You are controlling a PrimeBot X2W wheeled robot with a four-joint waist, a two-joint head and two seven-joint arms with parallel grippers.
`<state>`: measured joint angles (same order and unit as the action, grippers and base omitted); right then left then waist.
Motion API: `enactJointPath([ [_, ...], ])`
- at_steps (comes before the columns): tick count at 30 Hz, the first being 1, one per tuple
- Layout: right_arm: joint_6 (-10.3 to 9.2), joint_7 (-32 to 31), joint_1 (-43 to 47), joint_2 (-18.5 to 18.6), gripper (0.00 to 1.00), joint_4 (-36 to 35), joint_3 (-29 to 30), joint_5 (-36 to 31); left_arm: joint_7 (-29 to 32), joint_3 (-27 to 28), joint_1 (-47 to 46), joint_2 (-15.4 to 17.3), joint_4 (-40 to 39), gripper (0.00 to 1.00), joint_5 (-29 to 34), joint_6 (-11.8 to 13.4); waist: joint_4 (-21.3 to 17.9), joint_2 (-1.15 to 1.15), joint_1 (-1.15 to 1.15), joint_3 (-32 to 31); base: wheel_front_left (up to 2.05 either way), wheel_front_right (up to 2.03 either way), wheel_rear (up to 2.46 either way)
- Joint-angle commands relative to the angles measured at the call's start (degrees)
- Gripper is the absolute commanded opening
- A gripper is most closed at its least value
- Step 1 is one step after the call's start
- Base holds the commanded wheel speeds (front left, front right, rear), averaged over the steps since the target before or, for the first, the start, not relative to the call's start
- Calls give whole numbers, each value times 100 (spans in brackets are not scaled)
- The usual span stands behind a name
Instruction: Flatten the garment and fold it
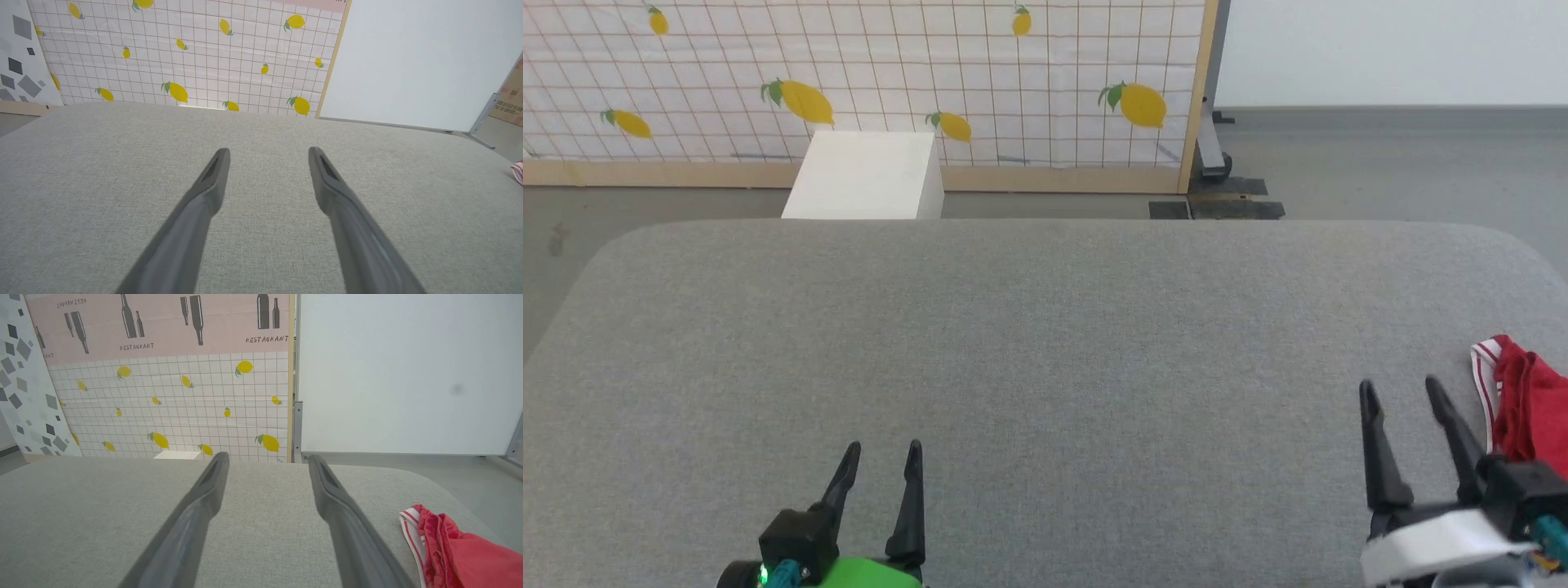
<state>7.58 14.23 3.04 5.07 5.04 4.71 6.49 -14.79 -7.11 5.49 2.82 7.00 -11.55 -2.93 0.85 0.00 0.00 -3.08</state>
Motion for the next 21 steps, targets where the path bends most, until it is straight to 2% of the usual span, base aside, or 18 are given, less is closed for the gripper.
enactJointPath([
  [1, -9, 54, 156, -61, 100, -2, 19, -24, -21, 19, 107, 6, 48, 100, 83, 25, 39, 0, 0, -44, 0, 0, 0],
  [8, -9, 64, 508, -202, 100, 192, -10, -72, -21, 22, 153, 6, 248, 100, 217, 19, 78, 0, 0, -45, 0, 0, 0],
  [21, -9, 75, 448, -218, 100, 239, -85, 86, -21, 42, 104, 6, 234, 100, 280, 87, 91, 0, 0, 32, 0, 0, 0],
])
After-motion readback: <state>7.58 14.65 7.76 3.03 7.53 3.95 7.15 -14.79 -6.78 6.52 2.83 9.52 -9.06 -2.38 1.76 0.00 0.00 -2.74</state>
